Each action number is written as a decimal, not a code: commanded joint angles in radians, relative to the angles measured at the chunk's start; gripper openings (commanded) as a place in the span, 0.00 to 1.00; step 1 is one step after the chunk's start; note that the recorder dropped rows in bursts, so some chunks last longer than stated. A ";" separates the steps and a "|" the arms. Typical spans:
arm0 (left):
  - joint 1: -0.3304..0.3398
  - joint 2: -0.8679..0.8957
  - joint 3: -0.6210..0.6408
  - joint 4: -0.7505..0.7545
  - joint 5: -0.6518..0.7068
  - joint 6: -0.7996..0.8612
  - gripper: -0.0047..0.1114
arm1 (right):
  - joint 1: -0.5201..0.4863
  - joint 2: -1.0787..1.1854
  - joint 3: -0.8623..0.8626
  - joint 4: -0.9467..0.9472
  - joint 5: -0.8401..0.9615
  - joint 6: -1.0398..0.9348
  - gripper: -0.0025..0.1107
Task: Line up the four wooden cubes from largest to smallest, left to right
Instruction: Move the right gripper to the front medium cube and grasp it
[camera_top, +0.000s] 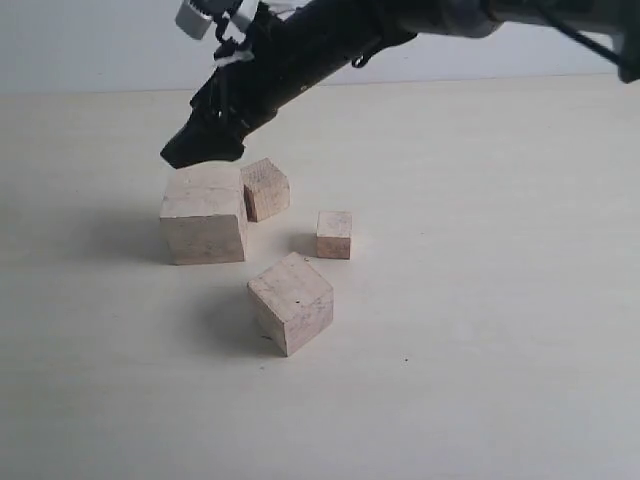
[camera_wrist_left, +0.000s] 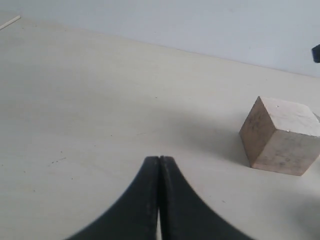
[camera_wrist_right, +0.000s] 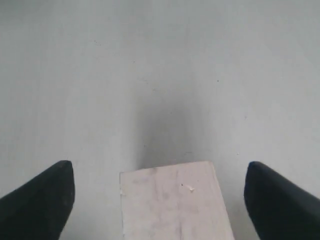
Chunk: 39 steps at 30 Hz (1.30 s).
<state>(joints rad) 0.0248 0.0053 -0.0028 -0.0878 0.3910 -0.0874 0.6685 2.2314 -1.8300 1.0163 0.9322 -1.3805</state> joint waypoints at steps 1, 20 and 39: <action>-0.006 -0.005 0.003 0.000 -0.013 0.005 0.04 | -0.004 -0.101 -0.003 -0.204 0.046 0.325 0.66; -0.006 -0.005 0.003 0.000 -0.013 0.005 0.04 | -0.004 -0.544 0.420 -0.421 -0.028 0.781 0.02; -0.006 -0.005 0.003 0.000 -0.013 0.005 0.04 | 0.309 -0.402 0.665 -0.905 -0.344 1.348 0.79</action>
<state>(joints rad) 0.0248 0.0053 -0.0028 -0.0878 0.3910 -0.0874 0.9758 1.8312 -1.1684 0.1220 0.6267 -0.0580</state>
